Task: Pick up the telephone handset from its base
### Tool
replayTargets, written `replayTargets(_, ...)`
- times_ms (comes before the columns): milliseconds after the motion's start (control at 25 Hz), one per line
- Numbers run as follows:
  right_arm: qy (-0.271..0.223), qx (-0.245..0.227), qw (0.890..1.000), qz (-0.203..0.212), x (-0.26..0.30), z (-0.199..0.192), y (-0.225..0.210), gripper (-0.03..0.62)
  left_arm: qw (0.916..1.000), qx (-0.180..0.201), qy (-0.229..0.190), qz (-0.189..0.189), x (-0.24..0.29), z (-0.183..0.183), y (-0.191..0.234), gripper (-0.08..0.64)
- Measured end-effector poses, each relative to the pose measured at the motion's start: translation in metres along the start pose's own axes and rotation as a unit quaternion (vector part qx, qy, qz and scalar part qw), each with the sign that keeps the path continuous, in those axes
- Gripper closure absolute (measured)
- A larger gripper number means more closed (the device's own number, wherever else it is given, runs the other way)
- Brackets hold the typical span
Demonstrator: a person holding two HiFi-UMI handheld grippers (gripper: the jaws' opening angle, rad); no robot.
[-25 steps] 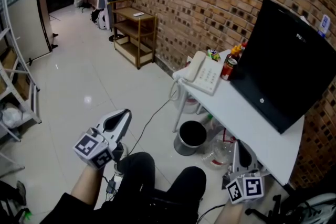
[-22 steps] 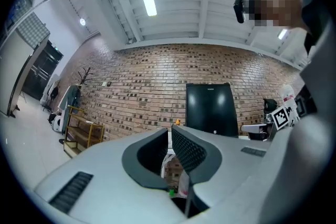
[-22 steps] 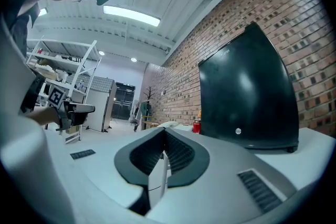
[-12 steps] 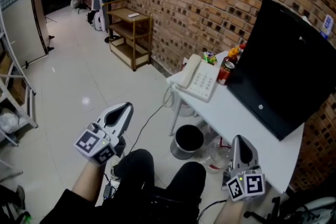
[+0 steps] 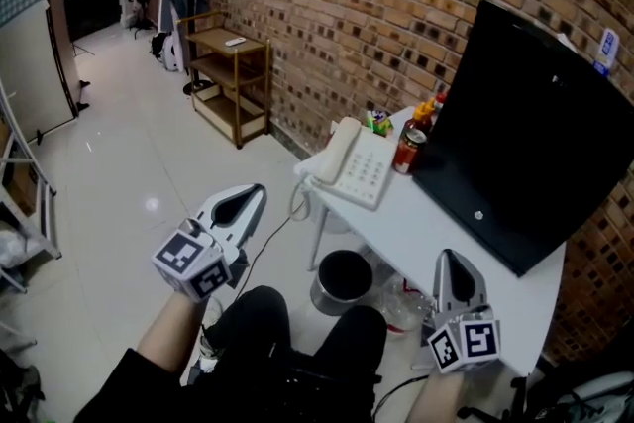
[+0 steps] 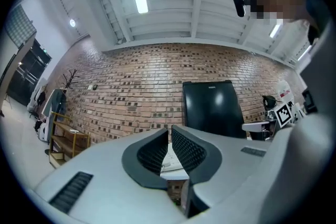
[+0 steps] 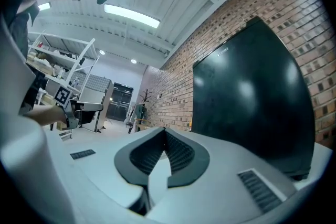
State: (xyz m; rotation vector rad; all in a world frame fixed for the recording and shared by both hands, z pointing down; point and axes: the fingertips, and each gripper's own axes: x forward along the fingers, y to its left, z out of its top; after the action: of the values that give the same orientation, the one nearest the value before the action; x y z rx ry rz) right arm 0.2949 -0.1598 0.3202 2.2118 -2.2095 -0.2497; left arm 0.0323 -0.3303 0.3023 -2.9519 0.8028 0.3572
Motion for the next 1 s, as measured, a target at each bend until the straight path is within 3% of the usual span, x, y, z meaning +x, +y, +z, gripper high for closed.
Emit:
replayTargets(400,0.011,-0.006,1.0,0.011,0.038,-0.007,-0.019,0.584,0.9997,-0.011,0.012,-0.015,0.056,-0.002,-0.003,0.535)
replayTargets(800,0.023,0.003,1.0,0.006,0.052,-0.024,-0.039,0.584,0.9993,-0.012,0.036,-0.002,0.079,-0.026,0.005,0.535)
replayTargets(1000,0.021,0.003,1.0,0.004,0.056,-0.025,-0.041,0.584,0.998,-0.019,0.06,0.008,0.117,-0.032,0.011,0.535)
